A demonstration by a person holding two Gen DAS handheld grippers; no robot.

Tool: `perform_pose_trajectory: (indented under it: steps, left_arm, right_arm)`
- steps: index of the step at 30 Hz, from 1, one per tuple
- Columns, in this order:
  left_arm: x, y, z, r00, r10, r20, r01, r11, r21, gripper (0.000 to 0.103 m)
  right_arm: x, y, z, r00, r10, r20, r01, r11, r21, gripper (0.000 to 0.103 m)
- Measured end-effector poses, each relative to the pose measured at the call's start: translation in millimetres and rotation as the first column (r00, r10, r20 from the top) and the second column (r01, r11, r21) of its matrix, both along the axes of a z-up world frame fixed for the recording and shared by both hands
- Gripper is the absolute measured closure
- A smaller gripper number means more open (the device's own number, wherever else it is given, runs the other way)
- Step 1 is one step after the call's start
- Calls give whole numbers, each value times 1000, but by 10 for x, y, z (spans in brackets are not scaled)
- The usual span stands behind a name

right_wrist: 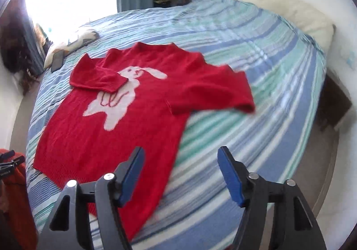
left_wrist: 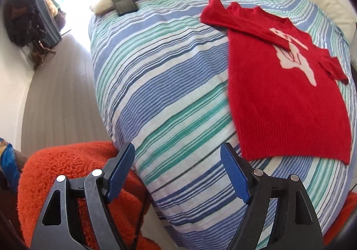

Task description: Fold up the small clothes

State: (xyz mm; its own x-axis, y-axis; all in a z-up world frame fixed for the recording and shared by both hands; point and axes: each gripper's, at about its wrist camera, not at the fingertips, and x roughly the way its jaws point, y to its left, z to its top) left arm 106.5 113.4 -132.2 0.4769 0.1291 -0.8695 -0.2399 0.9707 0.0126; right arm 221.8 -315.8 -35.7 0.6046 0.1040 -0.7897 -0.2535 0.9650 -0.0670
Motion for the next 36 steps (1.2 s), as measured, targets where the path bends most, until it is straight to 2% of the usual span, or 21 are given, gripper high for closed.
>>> perform_pose_trajectory:
  steps: [2, 4, 7, 8, 9, 10, 12, 14, 16, 18, 20, 22, 26, 29, 32, 34, 35, 36]
  left_arm:
    - [63, 25, -71, 999, 17, -29, -17, 1000, -8, 22]
    - [98, 46, -126, 998, 27, -53, -28, 1000, -12, 22]
    - [125, 40, -165, 997, 29, -68, -29, 1000, 10, 22]
    - [142, 44, -182, 997, 30, -76, -29, 999, 17, 22]
    - [154, 58, -199, 996, 35, -83, -34, 999, 19, 22]
    - [153, 79, -211, 995, 43, -87, -41, 999, 16, 22]
    - [153, 123, -231, 994, 55, -89, -55, 998, 1, 22]
    - [155, 152, -237, 994, 64, -88, -65, 998, -5, 22]
    - [153, 162, -238, 994, 70, -84, -71, 997, -7, 22]
    - [155, 149, -242, 994, 73, -83, -73, 997, 1, 22]
    - [176, 121, -262, 993, 71, -93, -70, 997, 14, 22]
    - [194, 86, -282, 993, 70, -100, -67, 997, 29, 22]
    - [209, 21, -296, 993, 62, -102, -57, 997, 52, 22]
    - [197, 3, -307, 993, 60, -106, -53, 996, 70, 22]
    - [198, -1, -317, 992, 61, -107, -52, 995, 83, 22]
    - [199, -1, -324, 992, 62, -109, -53, 995, 86, 22]
    - [209, -6, -331, 992, 62, -111, -53, 995, 87, 22]
    - [211, -5, -332, 992, 62, -112, -52, 995, 87, 22]
  right_arm:
    - [368, 281, -143, 995, 101, -6, -101, 994, -51, 31]
    - [682, 542, -393, 986, 165, -22, -166, 975, -150, 31]
    - [1108, 665, -848, 985, 153, -77, -169, 950, -264, 33]
    - [1217, 584, -955, 985, 129, -112, -152, 959, -240, 58]
    - [1296, 450, -931, 988, 97, -117, -117, 978, -171, 81]
    - [1345, 258, -812, 994, 53, -96, -62, 994, -91, 98]
    - [1333, -285, -457, 999, -48, -4, 48, 998, 36, 98]
    - [1272, -981, -115, 983, -174, 52, 166, 979, 119, 99]
    - [1197, -1748, 142, 945, -320, 70, 304, 935, 181, 99]
    - [1079, -2478, 211, 888, -457, 49, 438, 873, 212, 99]
    - [949, -3032, 112, 834, -552, 6, 537, 813, 224, 99]
    - [852, -3407, -136, 786, -614, -73, 611, 753, 246, 99]
    - [643, -3665, -760, 712, -668, -217, 698, 638, 325, 99]
    - [596, -3701, -1132, 674, -679, -292, 732, 558, 392, 99]
    - [583, -3703, -1397, 642, -685, -345, 758, 498, 422, 99]
    - [592, -3678, -1548, 621, -687, -379, 778, 476, 411, 99]
    - [591, -3689, -1680, 587, -688, -427, 808, 462, 366, 98]
    - [543, -3726, -1824, 540, -693, -479, 842, 432, 324, 97]
